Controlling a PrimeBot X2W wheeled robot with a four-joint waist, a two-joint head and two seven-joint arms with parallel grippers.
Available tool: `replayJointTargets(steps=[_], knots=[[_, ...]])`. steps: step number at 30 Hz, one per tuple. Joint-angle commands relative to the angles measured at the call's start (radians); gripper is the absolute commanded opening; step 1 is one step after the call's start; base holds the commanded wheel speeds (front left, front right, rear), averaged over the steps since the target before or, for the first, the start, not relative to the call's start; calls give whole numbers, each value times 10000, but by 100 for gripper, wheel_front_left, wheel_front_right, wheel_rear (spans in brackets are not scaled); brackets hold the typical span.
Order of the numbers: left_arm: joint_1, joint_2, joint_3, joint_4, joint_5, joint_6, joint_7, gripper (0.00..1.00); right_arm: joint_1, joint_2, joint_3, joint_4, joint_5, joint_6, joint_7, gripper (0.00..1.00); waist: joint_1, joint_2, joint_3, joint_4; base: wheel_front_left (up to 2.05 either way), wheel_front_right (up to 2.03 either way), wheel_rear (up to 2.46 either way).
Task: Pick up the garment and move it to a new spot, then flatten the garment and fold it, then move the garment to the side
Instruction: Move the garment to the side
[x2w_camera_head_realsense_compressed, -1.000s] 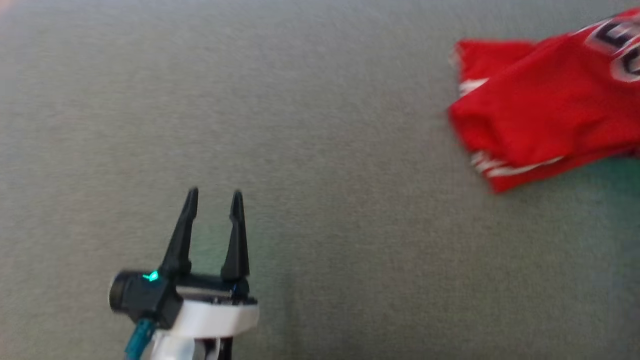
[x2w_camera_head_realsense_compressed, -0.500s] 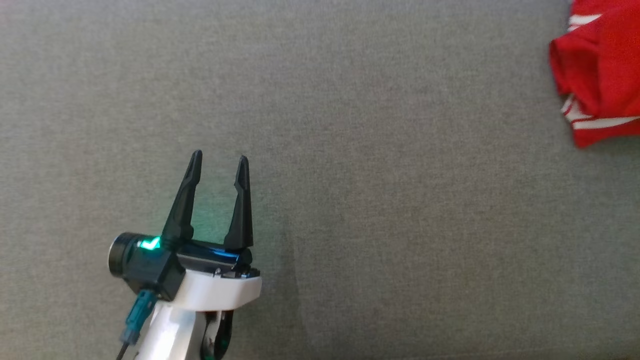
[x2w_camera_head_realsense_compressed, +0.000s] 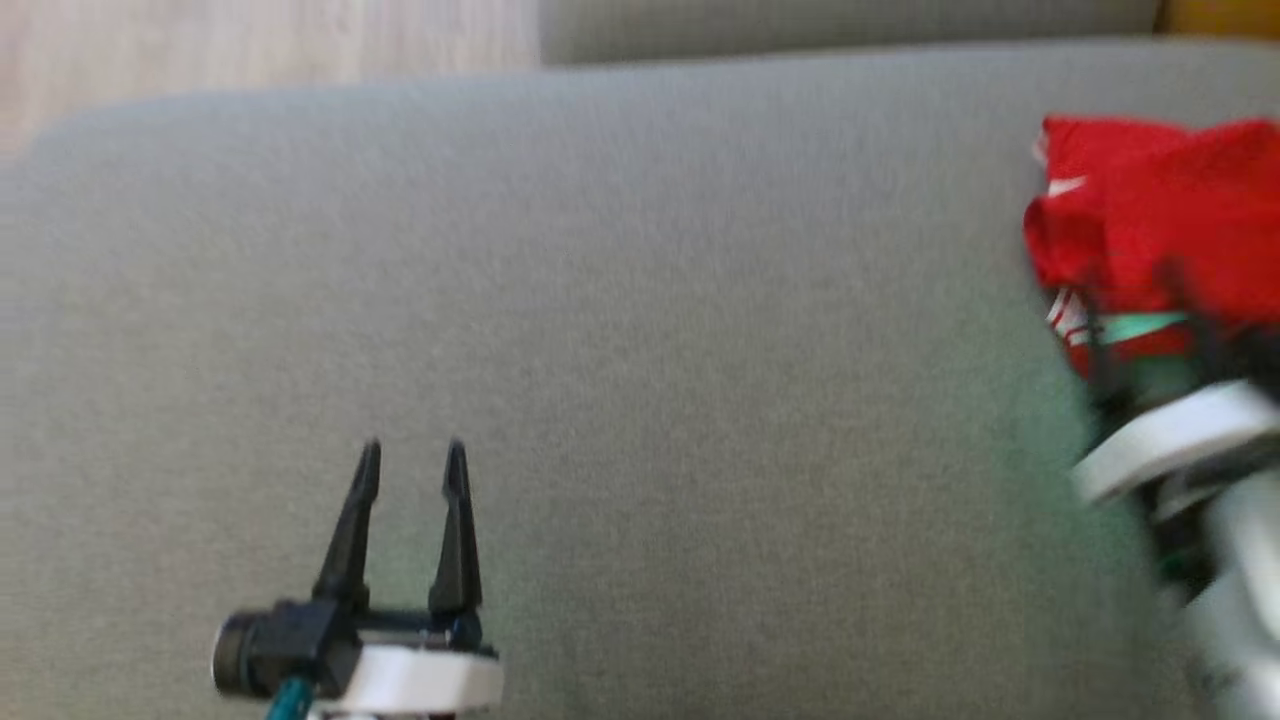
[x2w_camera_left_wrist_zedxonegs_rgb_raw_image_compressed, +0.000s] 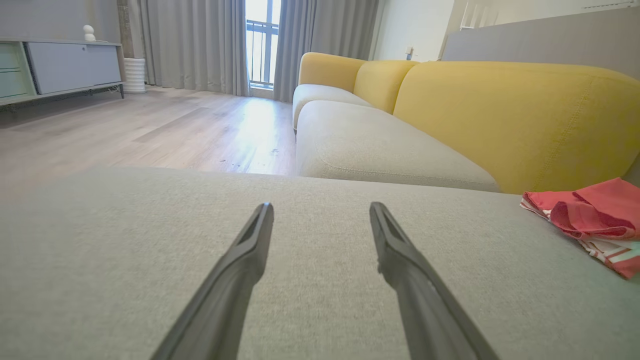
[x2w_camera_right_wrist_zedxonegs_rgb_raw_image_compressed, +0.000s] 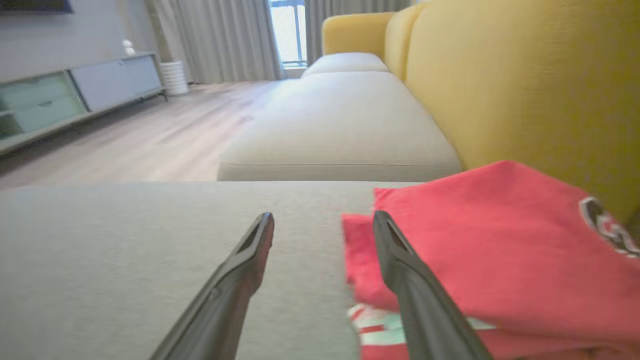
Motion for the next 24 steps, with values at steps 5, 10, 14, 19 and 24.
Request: replayJointTargets(steps=[5, 10, 14, 19, 24], knots=[[697, -15, 585, -128, -35, 176, -94, 100, 1014, 1226, 981, -27, -246, -9, -1081, 100, 3, 0, -1835, 195, 0, 0, 0], [1294, -15, 853, -307, 80, 283, -94, 100, 1821, 2233, 710, -754, -516, -9, -1270, 100, 3, 0, -2323, 75, 0, 0, 0], [1784, -15, 1189, -663, 176, 446, -94, 100, 3050, 2648, 261, -1853, -1071, -9, -1275, 100, 3, 0, -2779, -14, 0, 0, 0], [2299, -15, 1334, -1063, 312, 533, -94, 100, 3981, 2749, 29, -2287, -1413, -9, -1276, 100, 3, 0, -3023, -25, 0, 0, 0], [2570, -15, 1378, -1325, 389, 608, -94, 100, 4436, 2739, 53, -2417, -1589, -9, -1277, 100, 3, 0, -3145, 19, 0, 0, 0]])
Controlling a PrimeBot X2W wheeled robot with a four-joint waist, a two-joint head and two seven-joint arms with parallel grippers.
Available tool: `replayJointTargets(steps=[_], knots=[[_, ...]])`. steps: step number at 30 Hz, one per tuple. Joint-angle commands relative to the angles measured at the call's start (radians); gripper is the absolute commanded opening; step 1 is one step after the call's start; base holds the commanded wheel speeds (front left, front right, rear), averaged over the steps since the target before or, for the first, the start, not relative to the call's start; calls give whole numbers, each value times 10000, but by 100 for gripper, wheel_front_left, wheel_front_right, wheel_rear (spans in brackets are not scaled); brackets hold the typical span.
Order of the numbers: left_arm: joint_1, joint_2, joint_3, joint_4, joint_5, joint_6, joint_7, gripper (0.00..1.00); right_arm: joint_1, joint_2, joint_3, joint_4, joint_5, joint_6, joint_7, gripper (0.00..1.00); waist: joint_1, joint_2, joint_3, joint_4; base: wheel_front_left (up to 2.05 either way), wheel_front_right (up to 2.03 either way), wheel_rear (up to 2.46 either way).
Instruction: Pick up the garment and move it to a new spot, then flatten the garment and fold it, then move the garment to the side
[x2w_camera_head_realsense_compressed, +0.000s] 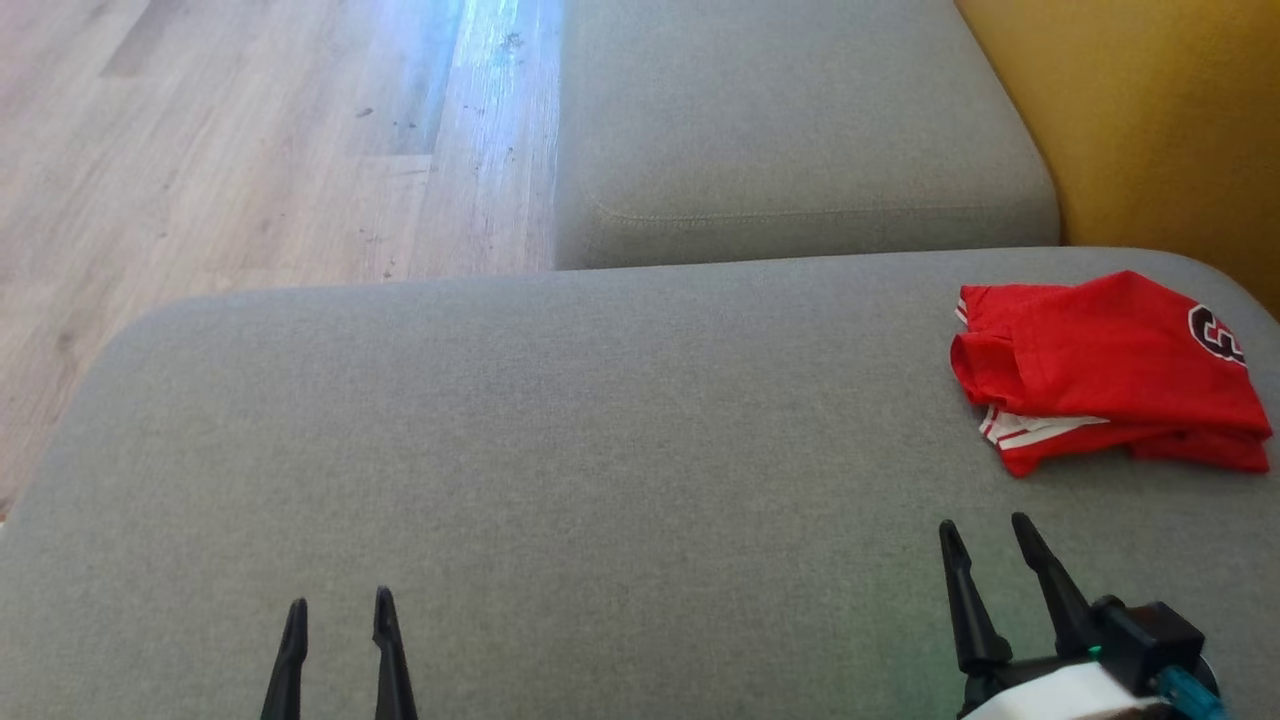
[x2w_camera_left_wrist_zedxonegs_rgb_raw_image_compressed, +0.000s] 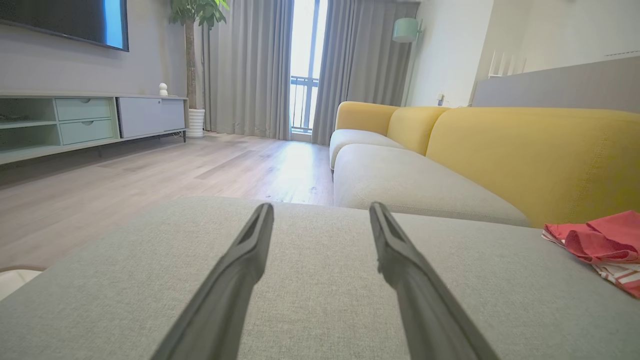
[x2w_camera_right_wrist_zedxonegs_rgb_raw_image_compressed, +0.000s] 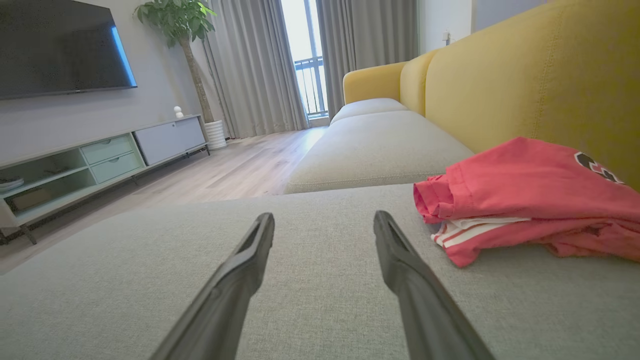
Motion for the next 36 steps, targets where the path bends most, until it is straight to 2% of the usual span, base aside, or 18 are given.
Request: replayJointTargets(steps=[1, 13, 14, 17, 36], knots=[[-347, -53, 398, -426, 84, 76, -95, 100, -289, -39, 243, -374, -74, -9, -109, 100, 1, -1, -24, 14, 0, 0, 0], [-300, -53, 406, -300, 337, -186, -95, 100, -312, -94, 626, -243, -46, -9, -110, 100, 1, -1, -145, -41, 0, 0, 0], [0, -4, 40, 12, 266, -184, 3, 0, 2, 2, 376, 55, -1, 0, 2, 0, 1, -1, -143, -35, 0, 0, 0], [94, -11, -24, 648, 186, -189, 51, 0, 184, 6, 382, 637, 59, 0, 32, 0, 2, -1, -138, -39, 0, 0, 0], [-566, 114, 222, 967, -2148, -522, 464, 0, -217, 31, 9, 543, 2204, -1, 544, 0, 2, -1, 113, -99, 0, 0, 0]])
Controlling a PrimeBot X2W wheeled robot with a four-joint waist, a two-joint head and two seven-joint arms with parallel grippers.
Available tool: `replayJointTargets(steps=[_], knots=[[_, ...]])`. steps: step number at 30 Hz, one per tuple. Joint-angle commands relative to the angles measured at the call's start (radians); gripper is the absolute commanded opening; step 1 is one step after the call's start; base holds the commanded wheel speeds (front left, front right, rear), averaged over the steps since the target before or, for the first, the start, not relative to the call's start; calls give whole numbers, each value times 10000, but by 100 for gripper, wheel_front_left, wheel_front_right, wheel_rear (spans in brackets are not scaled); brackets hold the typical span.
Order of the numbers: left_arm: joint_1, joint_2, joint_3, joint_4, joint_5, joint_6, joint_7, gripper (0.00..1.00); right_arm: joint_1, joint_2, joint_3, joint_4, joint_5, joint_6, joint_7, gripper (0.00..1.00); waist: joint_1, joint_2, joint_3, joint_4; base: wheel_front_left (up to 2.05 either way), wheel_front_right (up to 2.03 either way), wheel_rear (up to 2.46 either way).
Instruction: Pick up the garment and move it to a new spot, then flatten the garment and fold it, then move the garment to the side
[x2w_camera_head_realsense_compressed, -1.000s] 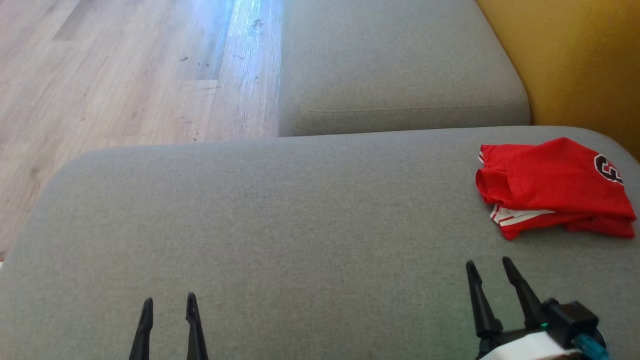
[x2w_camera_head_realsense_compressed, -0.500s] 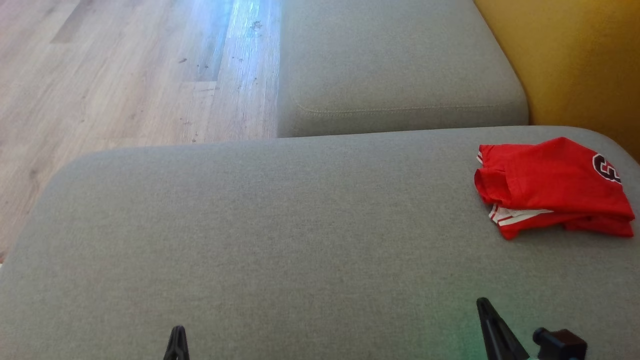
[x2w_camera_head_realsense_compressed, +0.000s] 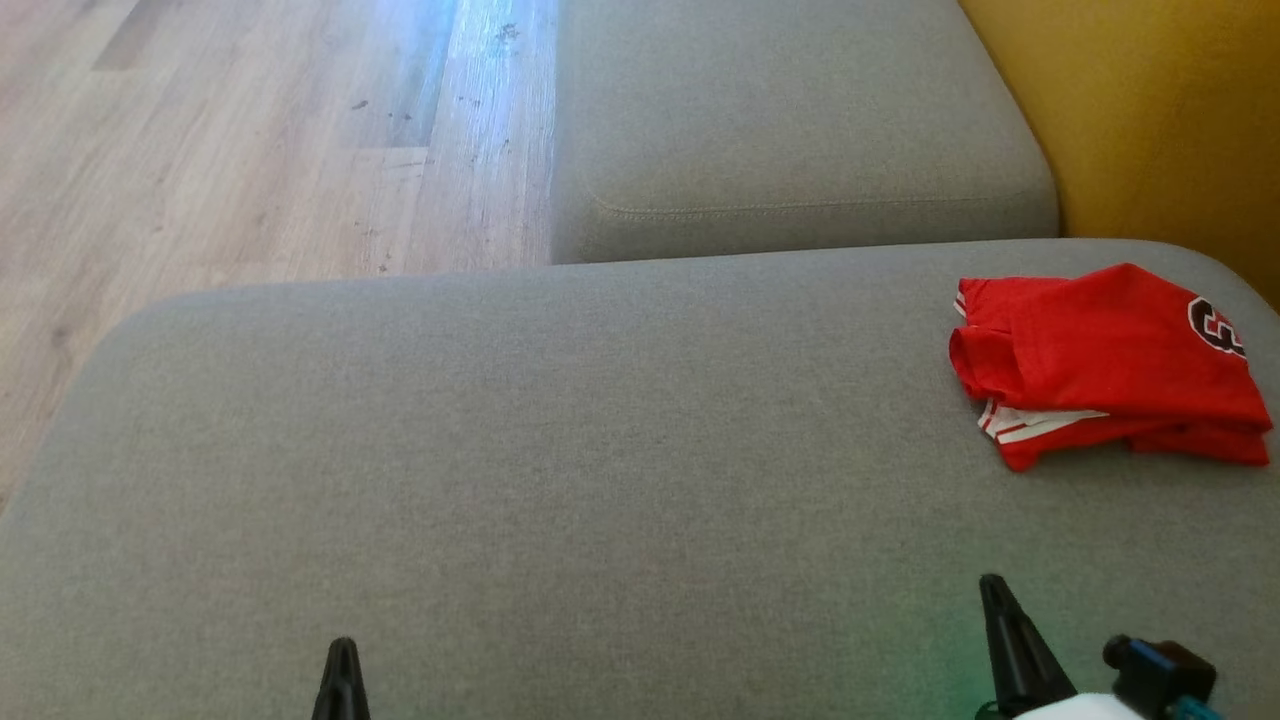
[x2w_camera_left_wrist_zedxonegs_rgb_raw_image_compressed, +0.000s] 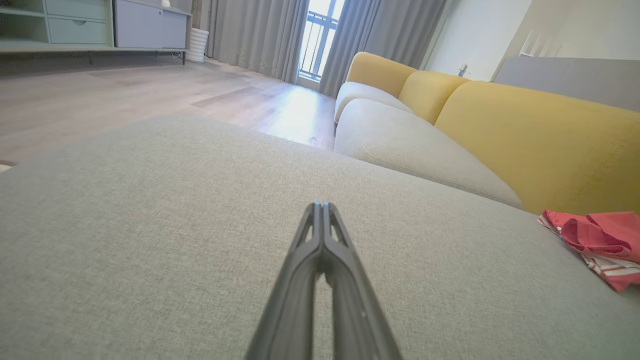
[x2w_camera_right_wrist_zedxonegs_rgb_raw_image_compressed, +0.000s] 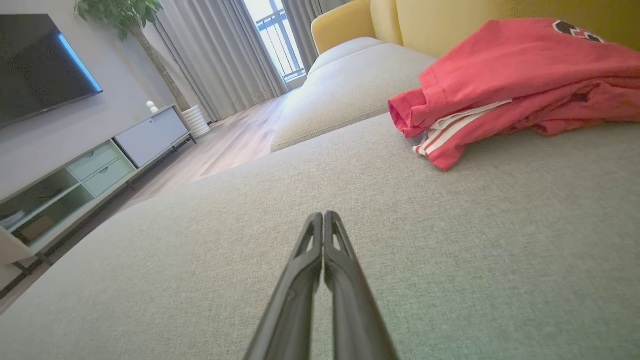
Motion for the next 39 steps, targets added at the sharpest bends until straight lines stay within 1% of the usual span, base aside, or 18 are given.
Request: replayJointTargets(steps=[1, 39], knots=[[-500, 102, 210, -212, -331, -74, 64, 0, -552, 14, -100, -361, 330, -2, 68, 0, -1, 0, 23, -5, 0, 0, 0], [-1783, 223, 837, 384, -4727, -729, 984, 0, -1333, 107, -882, -545, 4450, -4, 1108, 0, -1, 0, 511, -122, 0, 0, 0]])
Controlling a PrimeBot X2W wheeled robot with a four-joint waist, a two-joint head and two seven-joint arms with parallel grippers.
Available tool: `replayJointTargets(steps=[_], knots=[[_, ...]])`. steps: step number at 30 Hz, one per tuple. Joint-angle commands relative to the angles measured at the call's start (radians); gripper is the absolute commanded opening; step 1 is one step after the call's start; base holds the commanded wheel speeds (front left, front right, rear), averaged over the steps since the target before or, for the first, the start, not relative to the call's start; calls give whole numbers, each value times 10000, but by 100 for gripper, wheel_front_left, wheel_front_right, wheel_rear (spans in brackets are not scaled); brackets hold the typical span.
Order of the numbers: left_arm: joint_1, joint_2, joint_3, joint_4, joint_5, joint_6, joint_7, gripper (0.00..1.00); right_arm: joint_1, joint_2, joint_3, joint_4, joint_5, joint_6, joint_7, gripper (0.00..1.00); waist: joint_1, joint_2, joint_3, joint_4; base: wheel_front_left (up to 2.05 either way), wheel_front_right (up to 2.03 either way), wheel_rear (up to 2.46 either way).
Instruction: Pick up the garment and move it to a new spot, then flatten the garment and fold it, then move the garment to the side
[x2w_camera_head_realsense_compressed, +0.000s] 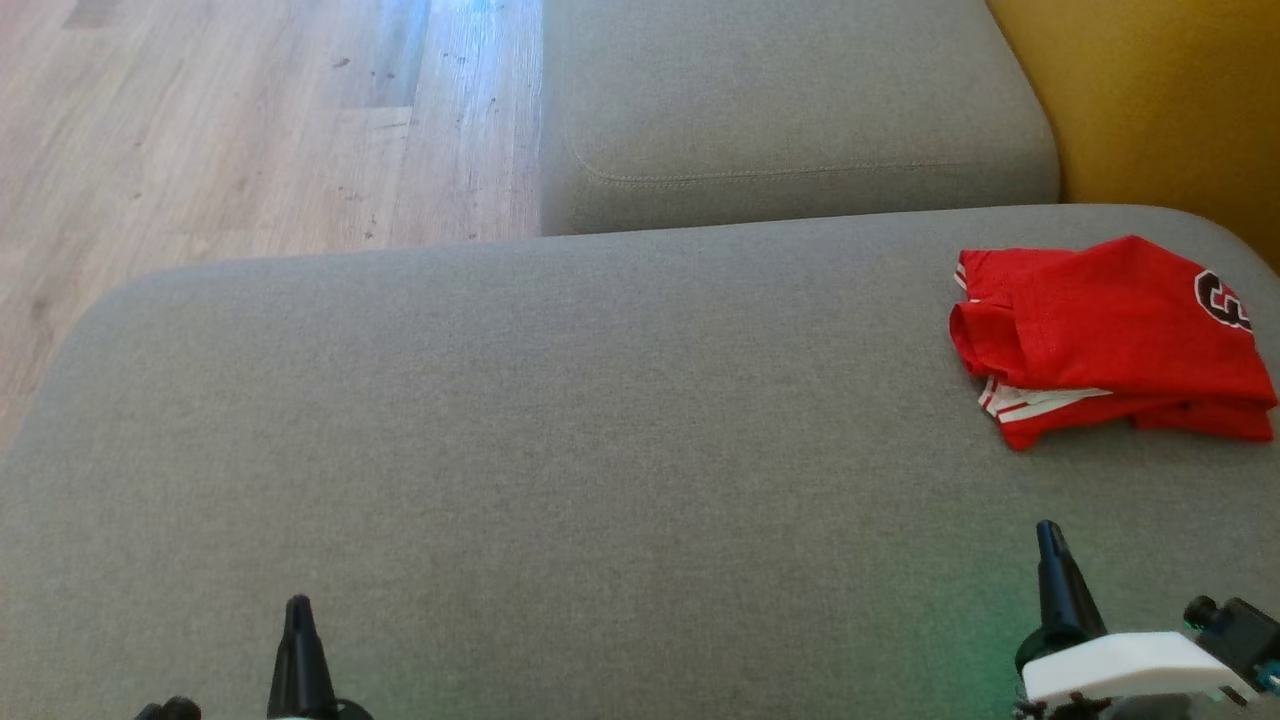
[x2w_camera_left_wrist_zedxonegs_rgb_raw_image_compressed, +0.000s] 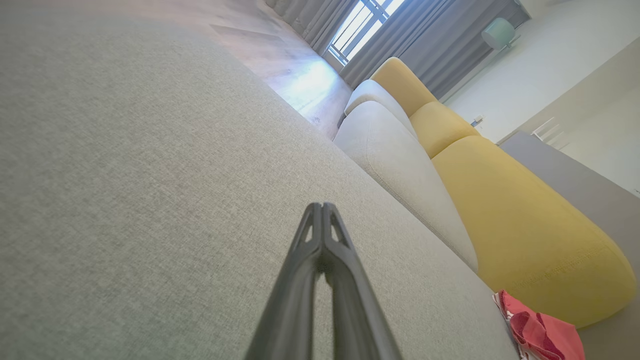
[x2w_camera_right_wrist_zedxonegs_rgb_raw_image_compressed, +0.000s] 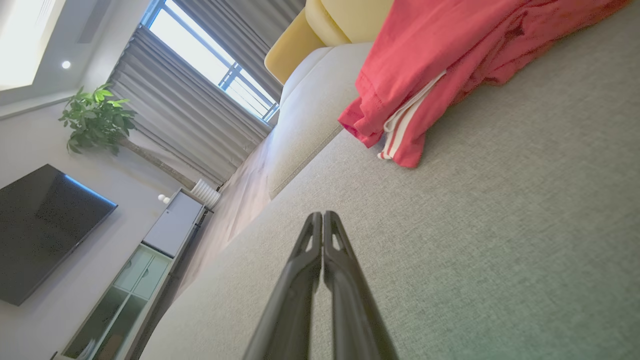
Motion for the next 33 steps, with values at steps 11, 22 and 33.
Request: replayJointTargets(steps=[11, 22, 33], knots=[[-930, 138, 468, -58, -1514, -281, 337, 0, -791, 5, -268, -421, 1451, -5, 365, 0, -1, 0, 157, -38, 0, 0, 0], [-1276, 143, 675, 103, -2670, -456, 616, 0, -1003, 38, -491, -471, 2555, -6, 655, 0, -1, 0, 289, -70, 0, 0, 0], [-1692, 142, 934, 297, -4049, -666, 959, 0, -1257, 80, -761, -530, 3877, -7, 1006, 0, -1, 0, 447, -108, 0, 0, 0]])
